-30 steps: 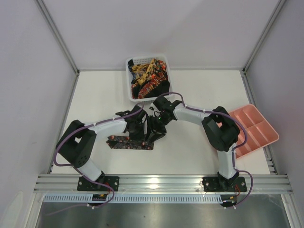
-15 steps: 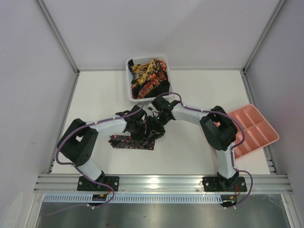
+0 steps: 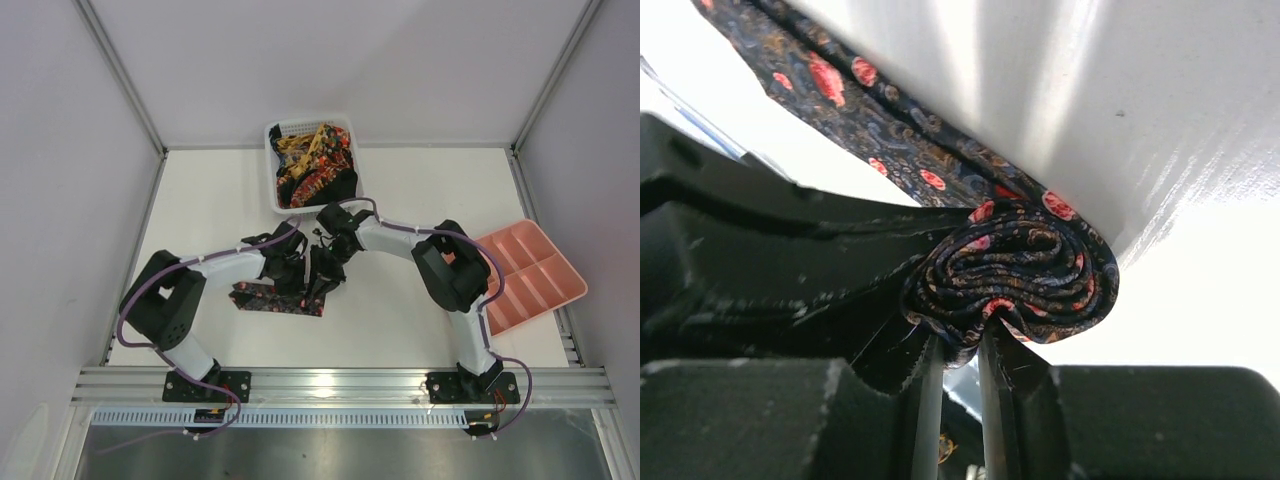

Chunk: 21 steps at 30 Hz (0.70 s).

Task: Roll the ties
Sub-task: Roll the tie

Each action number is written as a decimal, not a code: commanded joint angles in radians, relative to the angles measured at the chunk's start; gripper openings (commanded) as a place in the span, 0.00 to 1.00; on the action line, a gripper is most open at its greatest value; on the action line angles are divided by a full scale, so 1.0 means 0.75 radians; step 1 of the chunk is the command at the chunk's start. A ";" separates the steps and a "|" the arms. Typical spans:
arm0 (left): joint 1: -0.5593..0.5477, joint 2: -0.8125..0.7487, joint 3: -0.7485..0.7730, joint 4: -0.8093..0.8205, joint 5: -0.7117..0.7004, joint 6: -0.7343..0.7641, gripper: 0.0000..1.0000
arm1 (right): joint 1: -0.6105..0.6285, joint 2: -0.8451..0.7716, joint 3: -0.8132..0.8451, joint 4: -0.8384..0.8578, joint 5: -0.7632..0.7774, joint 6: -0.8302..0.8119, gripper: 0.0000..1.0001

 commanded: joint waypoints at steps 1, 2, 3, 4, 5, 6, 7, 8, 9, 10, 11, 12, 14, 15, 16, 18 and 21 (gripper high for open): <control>-0.021 -0.002 -0.041 0.080 0.006 -0.022 0.01 | 0.041 0.143 0.059 -0.033 0.200 0.035 0.00; -0.023 -0.011 -0.041 0.070 0.000 -0.022 0.01 | 0.047 0.151 0.078 -0.070 0.224 0.035 0.00; -0.024 -0.021 -0.039 0.064 -0.027 -0.020 0.01 | 0.053 0.156 0.080 -0.081 0.235 0.037 0.00; -0.024 -0.043 -0.034 0.052 -0.043 -0.009 0.01 | 0.055 0.158 0.078 -0.087 0.243 0.045 0.00; -0.021 -0.051 -0.028 0.027 -0.061 -0.005 0.01 | 0.059 0.158 0.076 -0.095 0.257 0.049 0.00; -0.019 -0.066 -0.024 0.015 -0.092 0.001 0.01 | 0.061 0.158 0.078 -0.101 0.265 0.049 0.00; -0.019 -0.076 -0.022 0.005 -0.104 0.009 0.01 | 0.061 0.156 0.084 -0.111 0.278 0.051 0.00; -0.009 -0.100 -0.026 -0.006 -0.117 0.015 0.01 | 0.063 0.158 0.090 -0.136 0.306 0.053 0.00; -0.003 -0.111 -0.028 -0.010 -0.117 0.015 0.01 | 0.061 0.160 0.094 -0.140 0.310 0.053 0.00; 0.001 -0.119 -0.032 -0.008 -0.127 0.021 0.01 | 0.063 0.160 0.098 -0.144 0.315 0.053 0.00; 0.009 -0.141 -0.041 -0.012 -0.133 0.025 0.01 | 0.061 0.164 0.102 -0.156 0.325 0.057 0.00; 0.015 -0.150 -0.045 -0.014 -0.137 0.034 0.01 | 0.063 0.162 0.107 -0.160 0.329 0.063 0.00; 0.040 -0.182 -0.061 -0.008 -0.152 0.034 0.01 | 0.061 0.170 0.119 -0.183 0.351 0.074 0.00; 0.046 -0.199 -0.065 -0.006 -0.160 0.034 0.01 | 0.063 0.170 0.135 -0.191 0.360 0.076 0.00; 0.062 -0.207 -0.067 -0.002 -0.184 0.040 0.01 | 0.063 0.172 0.139 -0.209 0.370 0.076 0.00; 0.083 -0.225 -0.067 0.002 -0.193 0.048 0.01 | 0.063 0.180 0.154 -0.228 0.384 0.078 0.00; 0.109 -0.191 -0.055 0.023 -0.190 0.064 0.01 | 0.061 0.182 0.152 -0.259 0.415 0.080 0.00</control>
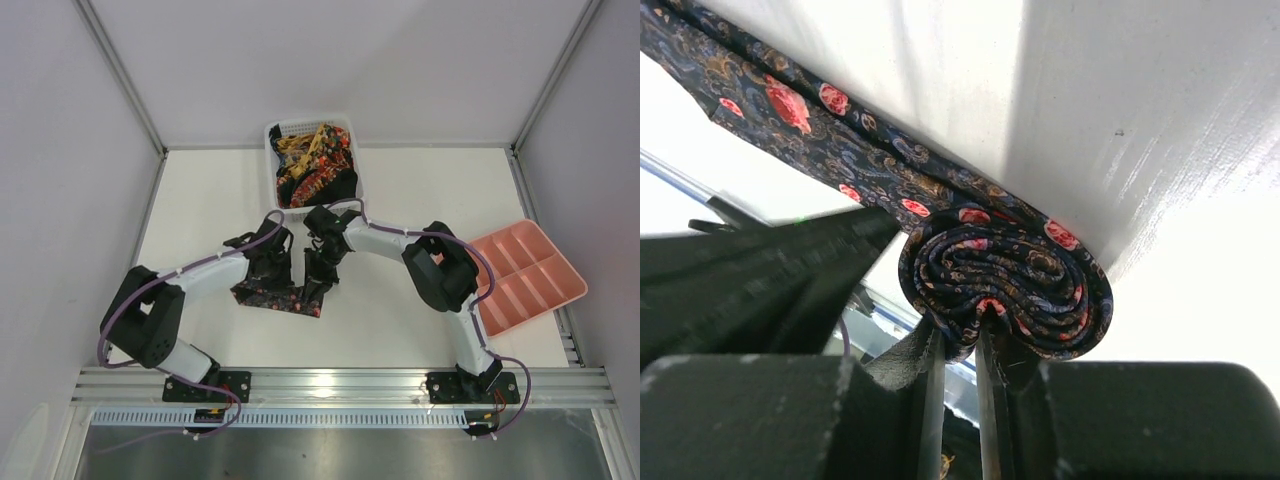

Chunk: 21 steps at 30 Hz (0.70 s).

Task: Roll the ties
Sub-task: Roll the tie

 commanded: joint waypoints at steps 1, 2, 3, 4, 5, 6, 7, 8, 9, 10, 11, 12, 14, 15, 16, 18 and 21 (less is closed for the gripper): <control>0.028 0.014 0.022 0.052 -0.035 0.046 0.01 | 0.004 0.085 -0.017 -0.104 0.253 -0.007 0.00; 0.028 0.035 0.020 0.060 -0.027 0.044 0.01 | 0.004 0.087 -0.013 -0.116 0.261 -0.005 0.00; 0.028 0.079 0.014 0.072 -0.019 0.038 0.01 | 0.004 0.085 -0.015 -0.120 0.269 -0.001 0.00; 0.026 0.100 -0.004 0.093 0.000 0.028 0.01 | 0.006 0.085 -0.007 -0.137 0.287 0.003 0.00; 0.023 0.112 -0.020 0.111 0.040 0.017 0.01 | 0.008 0.085 -0.001 -0.143 0.296 0.007 0.00; 0.021 0.123 -0.037 0.127 0.047 -0.005 0.01 | 0.010 0.085 0.005 -0.153 0.306 0.009 0.00; 0.007 0.125 -0.069 0.148 0.049 -0.011 0.01 | 0.010 0.089 0.013 -0.169 0.318 0.017 0.00; 0.001 0.125 -0.082 0.152 0.043 -0.027 0.01 | 0.012 0.091 0.034 -0.180 0.322 0.023 0.00; -0.007 0.123 -0.090 0.156 0.051 -0.034 0.01 | 0.012 0.095 0.042 -0.186 0.328 0.032 0.00; -0.021 0.121 -0.106 0.162 0.055 -0.042 0.01 | 0.018 0.105 0.052 -0.196 0.328 0.048 0.01; -0.032 0.119 -0.114 0.166 0.063 -0.062 0.01 | 0.020 0.114 0.077 -0.204 0.332 0.054 0.01; -0.044 0.117 -0.117 0.175 0.075 -0.070 0.01 | 0.026 0.122 0.091 -0.214 0.357 0.058 0.03; -0.085 0.109 -0.111 0.167 0.074 -0.095 0.01 | 0.035 0.142 0.116 -0.257 0.400 0.081 0.05; -0.095 0.104 -0.115 0.175 0.094 -0.105 0.01 | 0.039 0.146 0.112 -0.270 0.444 0.087 0.08; -0.095 0.100 -0.129 0.183 0.110 -0.117 0.01 | 0.039 0.144 0.106 -0.268 0.463 0.095 0.09; -0.103 0.080 -0.143 0.201 0.129 -0.144 0.01 | 0.043 0.142 0.099 -0.286 0.522 0.103 0.14; -0.122 0.070 -0.147 0.193 0.119 -0.156 0.01 | 0.049 0.126 0.103 -0.274 0.521 0.101 0.28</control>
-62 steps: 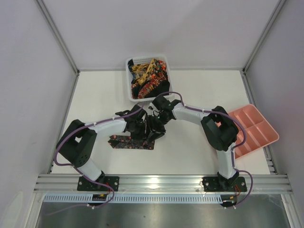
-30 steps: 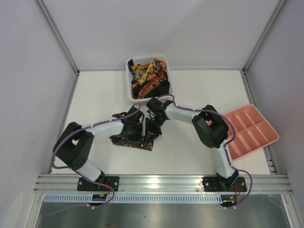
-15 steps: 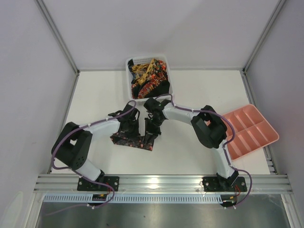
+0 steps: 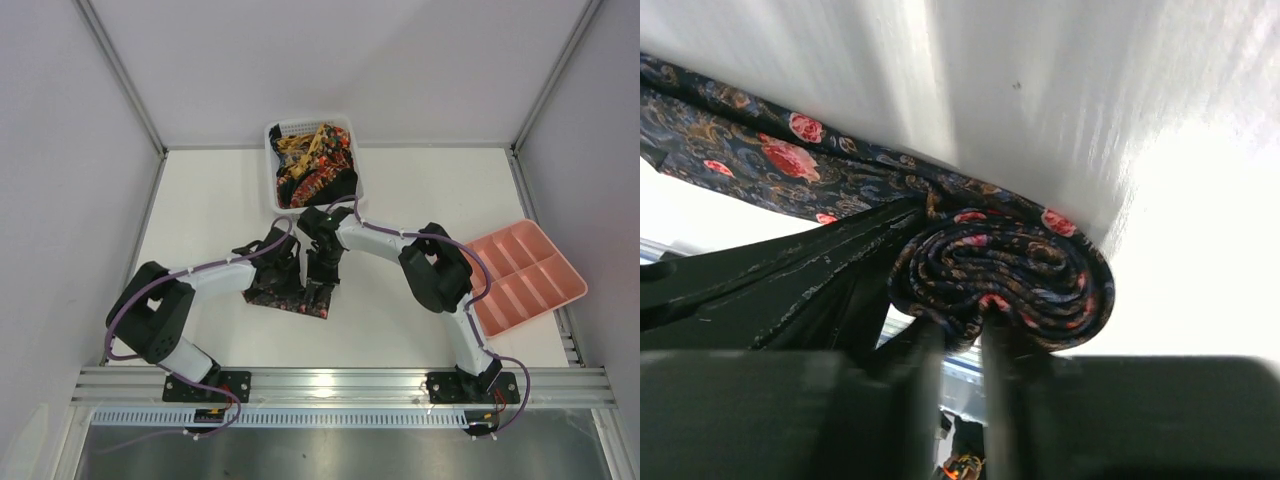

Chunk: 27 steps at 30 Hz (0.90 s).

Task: Roll the ties
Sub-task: Roll the tie

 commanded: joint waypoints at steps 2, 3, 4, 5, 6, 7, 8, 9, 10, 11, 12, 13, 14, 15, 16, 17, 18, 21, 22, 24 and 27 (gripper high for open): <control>-0.053 0.007 -0.063 -0.053 0.055 -0.060 0.01 | 0.011 0.054 -0.034 -0.018 0.306 -0.022 0.36; -0.053 0.005 -0.067 -0.057 0.053 -0.058 0.01 | 0.009 0.044 -0.038 -0.010 0.302 -0.031 0.41; -0.053 0.007 -0.069 -0.059 0.049 -0.060 0.01 | 0.009 0.032 -0.045 -0.004 0.294 -0.037 0.45; -0.053 0.005 -0.069 -0.061 0.049 -0.058 0.01 | 0.009 0.011 -0.055 0.006 0.276 -0.049 0.47; -0.053 0.007 -0.073 -0.059 0.047 -0.060 0.01 | 0.009 -0.001 -0.067 0.019 0.237 -0.059 0.48; -0.053 0.009 -0.073 -0.061 0.047 -0.058 0.01 | 0.009 -0.013 -0.093 0.025 0.227 -0.067 0.49; -0.051 0.013 -0.073 -0.063 0.049 -0.058 0.01 | 0.007 -0.028 -0.114 0.033 0.219 -0.072 0.49; -0.053 0.017 -0.073 -0.061 0.045 -0.060 0.01 | 0.007 -0.058 -0.130 0.049 0.208 -0.088 0.49; -0.053 0.019 -0.073 -0.061 0.045 -0.058 0.01 | 0.009 -0.075 -0.167 0.064 0.202 -0.098 0.50; -0.053 0.019 -0.073 -0.063 0.045 -0.056 0.01 | 0.009 -0.091 -0.177 0.076 0.192 -0.102 0.50; -0.053 0.023 -0.071 -0.065 0.045 -0.056 0.01 | 0.009 -0.120 -0.188 0.088 0.190 -0.104 0.48; -0.051 0.025 -0.071 -0.065 0.045 -0.056 0.00 | 0.007 -0.136 -0.196 0.096 0.188 -0.114 0.47; -0.053 0.028 -0.069 -0.069 0.045 -0.054 0.01 | 0.009 -0.148 -0.208 0.107 0.188 -0.119 0.47; -0.053 0.030 -0.069 -0.071 0.045 -0.052 0.01 | 0.007 -0.161 -0.212 0.117 0.190 -0.125 0.47; -0.053 0.032 -0.065 -0.073 0.045 -0.052 0.01 | 0.005 -0.171 -0.212 0.121 0.182 -0.141 0.47; -0.053 0.032 -0.063 -0.075 0.043 -0.050 0.01 | 0.007 -0.175 -0.216 0.123 0.174 -0.143 0.48; -0.053 0.030 -0.063 -0.077 0.045 -0.048 0.01 | 0.003 -0.177 -0.223 0.133 0.157 -0.149 0.48; -0.053 0.030 -0.061 -0.077 0.049 -0.044 0.01 | -0.003 -0.193 -0.253 0.180 0.114 -0.162 0.50; -0.053 0.030 -0.059 -0.077 0.049 -0.040 0.01 | -0.007 -0.200 -0.261 0.193 0.104 -0.166 0.49; -0.053 0.032 -0.059 -0.083 0.051 -0.038 0.01 | -0.015 -0.222 -0.300 0.254 0.069 -0.162 0.50; -0.053 0.032 -0.063 -0.081 0.053 -0.036 0.01 | -0.025 -0.265 -0.347 0.337 0.028 -0.160 0.51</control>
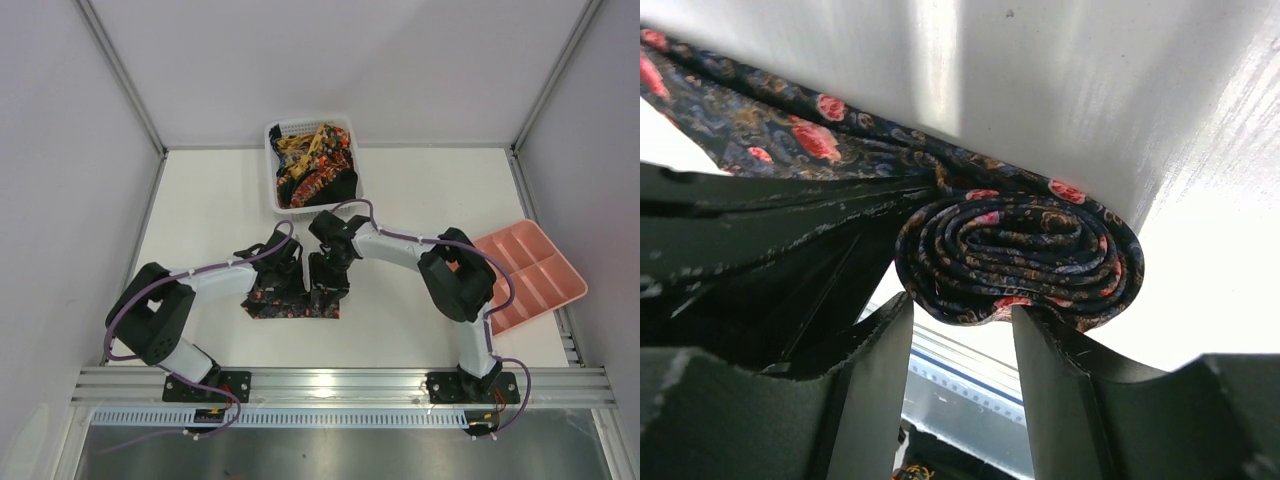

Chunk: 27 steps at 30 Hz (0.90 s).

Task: Roll the ties
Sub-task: Roll the tie

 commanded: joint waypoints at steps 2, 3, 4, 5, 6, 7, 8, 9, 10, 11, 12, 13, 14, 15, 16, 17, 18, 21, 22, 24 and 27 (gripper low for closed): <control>-0.017 0.042 -0.034 -0.100 0.003 0.024 0.01 | -0.028 -0.075 -0.084 0.165 0.013 -0.032 0.51; -0.017 0.042 -0.038 -0.100 0.003 0.022 0.01 | -0.034 -0.086 -0.095 0.204 0.008 -0.030 0.51; -0.017 0.042 -0.040 -0.100 0.003 0.022 0.01 | -0.040 -0.092 -0.115 0.218 0.002 -0.030 0.51; -0.017 0.042 -0.040 -0.096 0.007 0.024 0.01 | -0.044 -0.096 -0.119 0.230 -0.004 -0.030 0.50; -0.017 0.042 -0.040 -0.096 0.009 0.024 0.01 | -0.048 -0.100 -0.121 0.243 -0.020 -0.028 0.49; -0.017 0.046 -0.040 -0.096 0.007 0.026 0.01 | -0.052 -0.098 -0.123 0.247 -0.024 -0.028 0.49; -0.015 0.046 -0.040 -0.096 0.009 0.026 0.01 | -0.054 -0.098 -0.123 0.253 -0.035 -0.028 0.48; -0.017 0.046 -0.040 -0.094 0.009 0.026 0.01 | -0.054 -0.096 -0.125 0.261 -0.043 -0.028 0.47; -0.017 0.046 -0.038 -0.096 0.013 0.026 0.01 | -0.060 -0.096 -0.127 0.265 -0.051 -0.030 0.47; -0.017 0.048 -0.038 -0.094 0.011 0.028 0.01 | -0.058 -0.094 -0.136 0.271 -0.055 -0.030 0.47; -0.017 0.046 -0.040 -0.096 0.009 0.026 0.01 | -0.062 -0.094 -0.142 0.284 -0.081 -0.032 0.48; -0.017 0.046 -0.038 -0.098 0.009 0.028 0.01 | -0.064 -0.096 -0.146 0.290 -0.096 -0.034 0.50; -0.015 0.046 -0.038 -0.098 0.011 0.032 0.01 | -0.068 -0.098 -0.150 0.294 -0.100 -0.040 0.51; -0.015 0.046 -0.040 -0.098 0.011 0.032 0.01 | -0.071 -0.104 -0.160 0.300 -0.110 -0.039 0.52; -0.015 0.048 -0.042 -0.098 0.009 0.032 0.01 | -0.075 -0.104 -0.168 0.306 -0.118 -0.043 0.52; -0.015 0.050 -0.042 -0.094 0.011 0.032 0.01 | -0.079 -0.106 -0.176 0.314 -0.139 -0.043 0.52; -0.013 0.050 -0.042 -0.094 0.013 0.032 0.01 | -0.083 -0.108 -0.189 0.323 -0.141 -0.043 0.51; -0.015 0.052 -0.046 -0.088 0.015 0.032 0.01 | -0.089 -0.112 -0.199 0.329 -0.145 -0.049 0.44; -0.015 0.052 -0.046 -0.090 0.015 0.032 0.01 | -0.089 -0.114 -0.205 0.333 -0.153 -0.047 0.44; -0.015 0.054 -0.048 -0.088 0.017 0.034 0.01 | -0.089 -0.116 -0.215 0.351 -0.174 -0.045 0.44; -0.015 0.056 -0.052 -0.086 0.017 0.034 0.01 | -0.093 -0.124 -0.240 0.384 -0.192 -0.043 0.43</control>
